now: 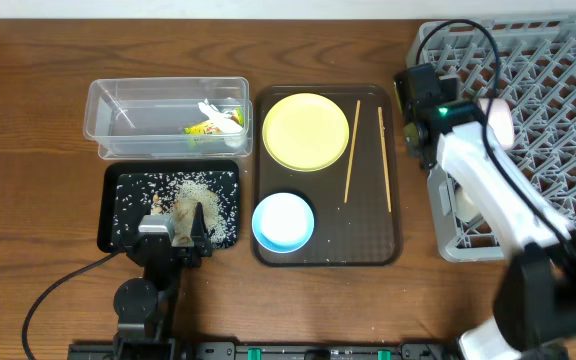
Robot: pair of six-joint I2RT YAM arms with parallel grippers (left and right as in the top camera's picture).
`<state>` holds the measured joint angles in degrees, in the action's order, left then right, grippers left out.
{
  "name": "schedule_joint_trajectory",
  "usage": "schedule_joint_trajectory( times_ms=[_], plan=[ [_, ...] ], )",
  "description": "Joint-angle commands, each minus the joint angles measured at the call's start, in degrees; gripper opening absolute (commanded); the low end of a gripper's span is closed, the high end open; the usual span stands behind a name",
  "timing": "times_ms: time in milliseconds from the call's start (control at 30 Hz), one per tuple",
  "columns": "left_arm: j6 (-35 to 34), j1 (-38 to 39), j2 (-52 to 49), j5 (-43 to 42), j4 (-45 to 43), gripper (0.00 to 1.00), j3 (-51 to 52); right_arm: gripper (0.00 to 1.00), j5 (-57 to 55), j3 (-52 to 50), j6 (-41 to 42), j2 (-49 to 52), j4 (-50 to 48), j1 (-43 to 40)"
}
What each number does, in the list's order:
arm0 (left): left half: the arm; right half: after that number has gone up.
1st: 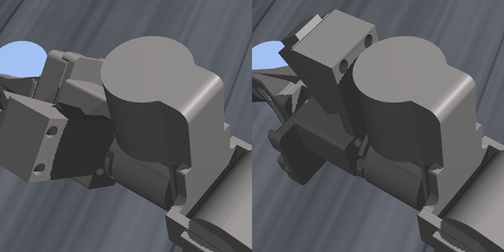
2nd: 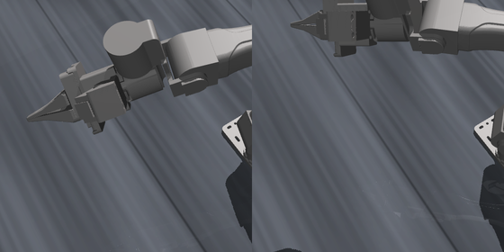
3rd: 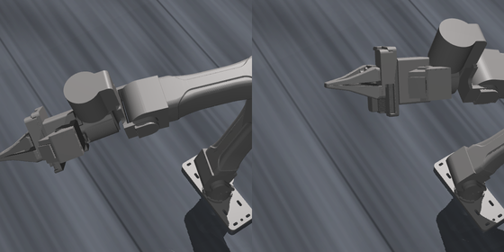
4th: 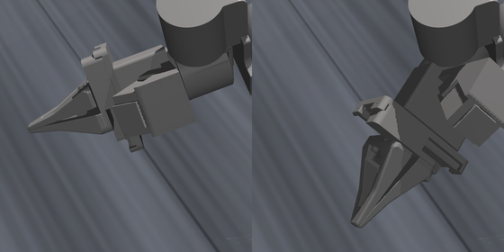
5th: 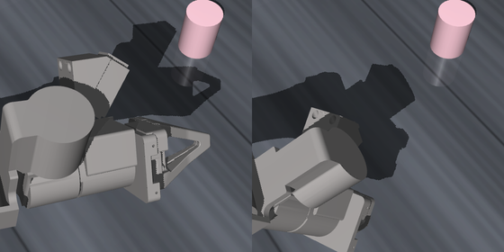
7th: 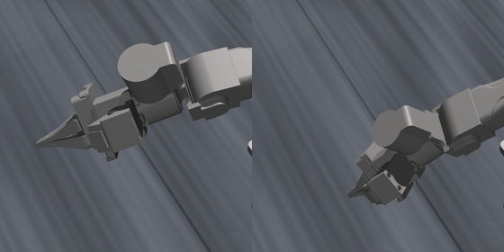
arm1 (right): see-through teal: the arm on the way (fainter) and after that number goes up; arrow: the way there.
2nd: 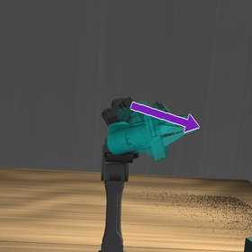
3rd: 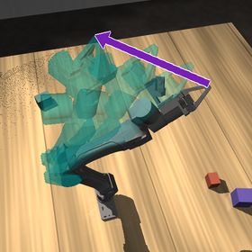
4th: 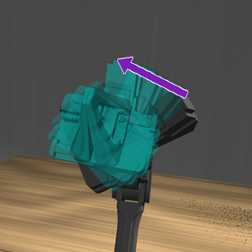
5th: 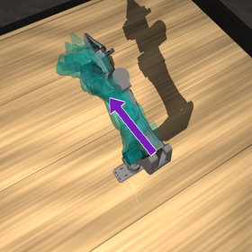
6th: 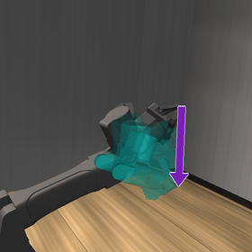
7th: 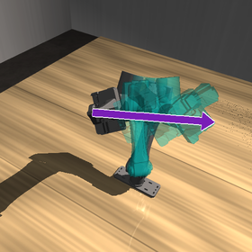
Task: Sort waste into correct bins and load items into the dishwasher rack
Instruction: 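Grasp the blue bowl with the right gripper and place it in the rack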
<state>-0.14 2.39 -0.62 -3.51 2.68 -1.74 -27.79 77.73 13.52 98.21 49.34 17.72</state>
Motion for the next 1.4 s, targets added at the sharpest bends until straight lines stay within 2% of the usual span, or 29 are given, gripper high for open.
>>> schedule_joint_trajectory(
  times_ms=[0,33,100,367,467,533,567,633,700,833,933,1167,1367],
  plan=[
    [0.35,-0.24,0.39,-0.52,0.9,0.9,1.51,0.77,35.82,0.22,0.83,-4.02,-0.07,4.9],
    [0.35,-0.24,0.39,-0.52,0.9,0.9,1.51,0.76,41.57,0.22,0.85,-4.02,-0.24,6.62],
    [0.33,-0.24,0.39,-0.52,0.9,0.9,1.51,0.71,45.83,0.07,2.43,-3.21,-0.04,9.88],
    [0.35,-0.24,0.39,-0.52,0.9,0.9,1.51,0.69,33.03,-1.16,17.18,5.4,5.07,21.84],
    [0.33,-0.24,0.39,-0.52,0.9,0.9,1.51,0.63,32.87,-1.16,17.29,9.29,4.02,23.56],
    [0.33,-0.24,0.39,-0.52,0.9,0.9,1.51,0.54,32.41,-1.16,17.31,11.69,3.56,24.26],
    [0.35,-0.24,0.39,-0.52,0.9,0.9,1.51,0.43,32.3,-1.16,17.38,12.9,3.58,24.37],
    [0.35,-0.24,0.39,-0.52,0.9,0.9,1.51,0.15,32.3,-1.16,19.34,14.6,4.11,24.2],
    [0.33,-0.24,0.39,-0.52,0.9,0.9,1.51,0.04,32.28,-1.14,19.96,14.86,4.15,23.85],
    [0.35,-0.24,0.39,-0.52,0.9,0.9,1.51,0.01,30.56,-1.05,18.49,12.26,4.13,22.67],
    [0.33,-0.24,0.39,-0.52,0.9,0.9,1.51,0.01,24.06,-0.92,16.31,7.65,5.44,21.14],
    [0.33,-0.24,0.39,-0.52,0.9,0.9,1.51,0.01,-5.9,-0.79,16.55,-8.98,7.85,13.11],
    [0.33,-0.24,0.39,-0.52,0.9,0.9,1.51,0.01,-32.5,-0.81,15.76,-18.95,0.68,0.48]
  ],
)
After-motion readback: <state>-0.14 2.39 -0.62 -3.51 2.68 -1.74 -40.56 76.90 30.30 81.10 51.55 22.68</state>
